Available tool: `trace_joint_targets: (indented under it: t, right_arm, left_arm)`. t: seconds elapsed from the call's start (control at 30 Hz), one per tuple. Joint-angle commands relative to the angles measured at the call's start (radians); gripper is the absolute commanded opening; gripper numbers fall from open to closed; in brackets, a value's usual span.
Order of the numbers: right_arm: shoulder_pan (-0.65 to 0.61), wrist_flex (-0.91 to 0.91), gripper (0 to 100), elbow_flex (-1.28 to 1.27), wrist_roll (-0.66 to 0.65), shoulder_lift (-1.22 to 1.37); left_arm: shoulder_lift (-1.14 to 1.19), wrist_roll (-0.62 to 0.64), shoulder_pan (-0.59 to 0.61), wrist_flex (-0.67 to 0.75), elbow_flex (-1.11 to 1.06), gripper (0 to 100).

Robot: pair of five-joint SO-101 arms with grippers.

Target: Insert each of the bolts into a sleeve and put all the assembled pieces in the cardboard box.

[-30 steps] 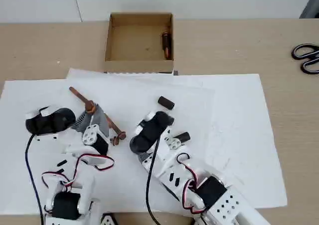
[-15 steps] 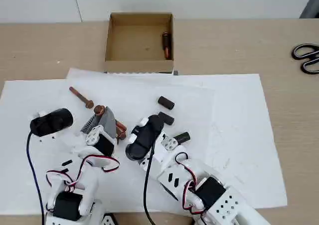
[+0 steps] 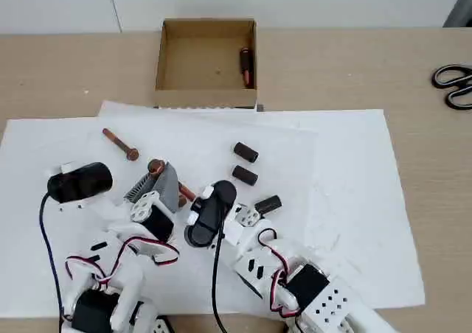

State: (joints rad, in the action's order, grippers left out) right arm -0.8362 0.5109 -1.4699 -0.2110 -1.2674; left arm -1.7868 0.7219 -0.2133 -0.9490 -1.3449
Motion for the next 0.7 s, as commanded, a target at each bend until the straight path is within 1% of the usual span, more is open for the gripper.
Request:
trace_joint_targets:
  t: [0.0,0.2,0.47,0.67]
  right_arm:
    - [0.002,-0.036,0.2,0.011,-0.014,-0.018]
    - [0.002,-0.110,0.2,0.009,-0.015,-0.018]
    - [-0.002,-0.110,0.2,0.014,-0.017,-0.019]
    - [-0.002,-0.153,0.2,0.014,-0.017,-0.019]
  left_arm:
    - [-0.009,0.005,-0.008,-0.009,0.056,1]
    - [-0.009,0.006,-0.014,-0.015,0.051,1]
    - [-0.009,0.006,-0.014,-0.015,0.041,1]
    - [-0.009,0.009,-0.034,-0.015,0.028,1]
